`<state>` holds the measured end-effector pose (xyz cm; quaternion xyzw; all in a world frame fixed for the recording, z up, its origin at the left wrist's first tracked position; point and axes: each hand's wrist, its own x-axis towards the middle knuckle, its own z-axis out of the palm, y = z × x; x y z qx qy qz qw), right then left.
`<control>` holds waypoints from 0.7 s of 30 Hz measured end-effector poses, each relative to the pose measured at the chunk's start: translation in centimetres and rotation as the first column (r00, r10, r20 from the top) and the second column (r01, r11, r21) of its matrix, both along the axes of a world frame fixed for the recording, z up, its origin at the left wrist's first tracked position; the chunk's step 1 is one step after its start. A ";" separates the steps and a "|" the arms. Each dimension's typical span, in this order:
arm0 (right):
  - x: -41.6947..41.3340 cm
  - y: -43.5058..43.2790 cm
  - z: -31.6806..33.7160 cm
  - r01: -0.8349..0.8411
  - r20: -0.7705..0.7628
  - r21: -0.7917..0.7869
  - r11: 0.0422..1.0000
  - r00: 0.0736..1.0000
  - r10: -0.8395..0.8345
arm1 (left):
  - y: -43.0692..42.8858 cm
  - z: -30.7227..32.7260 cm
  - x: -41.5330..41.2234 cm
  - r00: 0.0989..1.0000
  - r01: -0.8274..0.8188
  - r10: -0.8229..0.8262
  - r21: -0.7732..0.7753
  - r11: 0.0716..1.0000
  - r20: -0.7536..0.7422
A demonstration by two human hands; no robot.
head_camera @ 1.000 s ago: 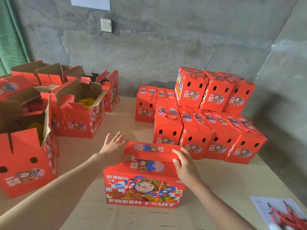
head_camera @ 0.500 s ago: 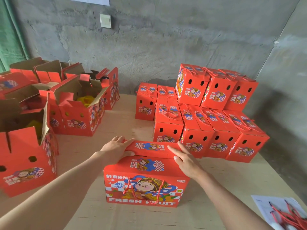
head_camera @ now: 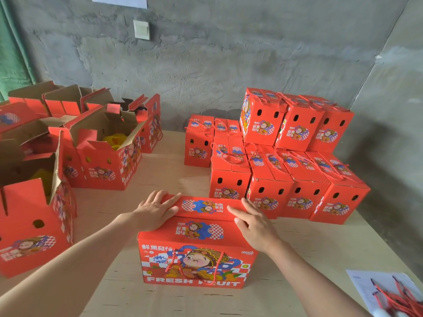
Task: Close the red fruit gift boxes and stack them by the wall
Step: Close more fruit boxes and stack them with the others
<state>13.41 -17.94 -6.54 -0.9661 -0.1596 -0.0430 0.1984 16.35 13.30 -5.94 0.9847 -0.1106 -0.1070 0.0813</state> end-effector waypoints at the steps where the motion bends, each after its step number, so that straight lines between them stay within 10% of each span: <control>1: 0.0 0.0 0.0 0.004 0.004 -0.001 1.000 1.000 -0.004 | -0.1 -0.1 -0.1 1.000 -0.012 0.012 -0.008 1.000 -0.004; 7: 0.4 0.2 0.1 0.010 0.021 -0.104 0.995 1.000 -0.008 | -2.1 0.4 -0.5 0.999 -0.001 -0.006 0.199 0.980 0.031; 21: 2.0 2.6 0.6 -0.201 -0.211 -0.364 0.909 0.969 0.129 | -7.1 -0.3 -2.5 0.985 0.129 -0.142 0.137 0.982 0.095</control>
